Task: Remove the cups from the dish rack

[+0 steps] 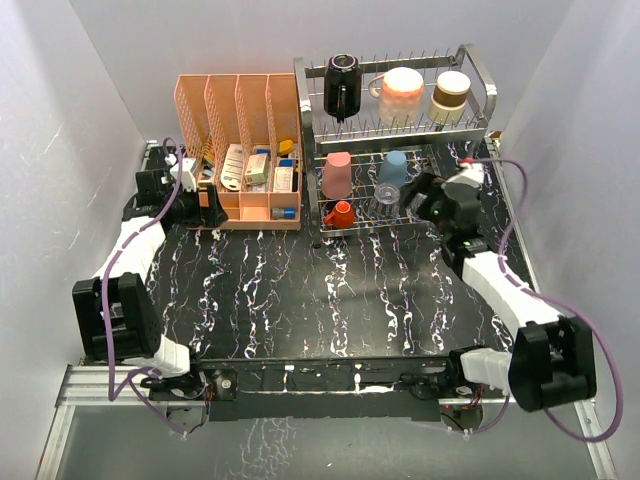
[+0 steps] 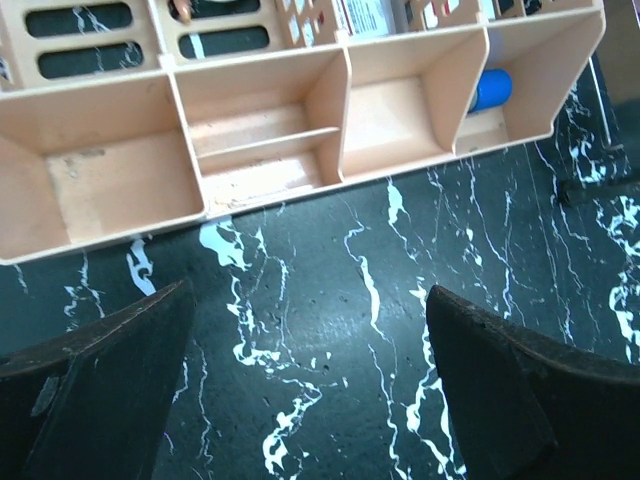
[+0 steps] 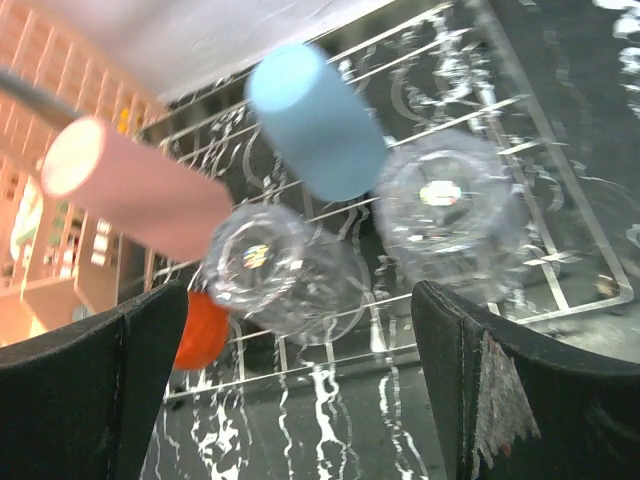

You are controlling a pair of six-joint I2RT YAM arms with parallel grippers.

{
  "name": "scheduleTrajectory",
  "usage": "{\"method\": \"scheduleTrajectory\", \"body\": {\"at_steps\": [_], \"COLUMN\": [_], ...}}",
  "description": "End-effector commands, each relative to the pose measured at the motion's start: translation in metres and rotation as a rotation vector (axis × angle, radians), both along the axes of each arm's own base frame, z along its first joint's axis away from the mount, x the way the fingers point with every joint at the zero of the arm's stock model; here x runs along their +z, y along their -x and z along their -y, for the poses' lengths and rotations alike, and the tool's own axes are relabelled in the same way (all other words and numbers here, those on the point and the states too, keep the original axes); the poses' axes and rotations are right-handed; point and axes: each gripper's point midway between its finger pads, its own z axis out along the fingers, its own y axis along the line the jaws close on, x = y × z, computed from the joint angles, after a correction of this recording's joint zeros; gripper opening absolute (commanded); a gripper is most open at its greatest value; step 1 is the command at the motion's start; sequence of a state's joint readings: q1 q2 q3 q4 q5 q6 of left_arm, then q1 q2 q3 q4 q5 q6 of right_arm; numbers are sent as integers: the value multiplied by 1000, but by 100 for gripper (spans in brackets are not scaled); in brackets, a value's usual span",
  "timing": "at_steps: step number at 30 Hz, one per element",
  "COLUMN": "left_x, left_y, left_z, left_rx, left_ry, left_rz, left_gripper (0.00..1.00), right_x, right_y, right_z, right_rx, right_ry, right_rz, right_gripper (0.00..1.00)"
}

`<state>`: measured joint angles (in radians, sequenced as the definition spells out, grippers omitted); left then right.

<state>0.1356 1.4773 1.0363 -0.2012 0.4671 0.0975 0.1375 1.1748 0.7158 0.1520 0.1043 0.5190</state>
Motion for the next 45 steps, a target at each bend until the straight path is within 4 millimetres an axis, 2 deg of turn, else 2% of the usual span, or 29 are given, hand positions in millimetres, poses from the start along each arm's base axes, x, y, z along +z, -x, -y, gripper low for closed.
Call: {"method": "scheduleTrajectory", "body": {"at_steps": [1, 8, 12, 26, 34, 37, 45], "left_x": [0, -2, -2, 4, 7, 8, 15], "left_y": [17, 27, 32, 44, 49, 52, 62], "left_z": [11, 16, 21, 33, 36, 38, 50], "left_rx": [-59, -103, -126, -181, -216, -227, -307], "left_ry": [46, 60, 78, 126, 125, 134, 166], "left_rz": [-87, -128, -124, -105, -90, -88, -46], "left_gripper": [97, 97, 97, 97, 97, 97, 97], "right_x": [20, -13, -26, -57, -61, -63, -56], "right_y": [-13, -41, -55, -82, -92, -90, -67], "right_z": [-43, -61, -59, -71, -84, -88, -87], "right_rx": [122, 134, 108, 113, 143, 153, 143], "right_ry": [219, 384, 441, 485, 492, 500, 505], "right_rz": [19, -111, -143, -111, -79, -72, -22], "right_gripper": [98, 98, 98, 98, 98, 93, 69]}}
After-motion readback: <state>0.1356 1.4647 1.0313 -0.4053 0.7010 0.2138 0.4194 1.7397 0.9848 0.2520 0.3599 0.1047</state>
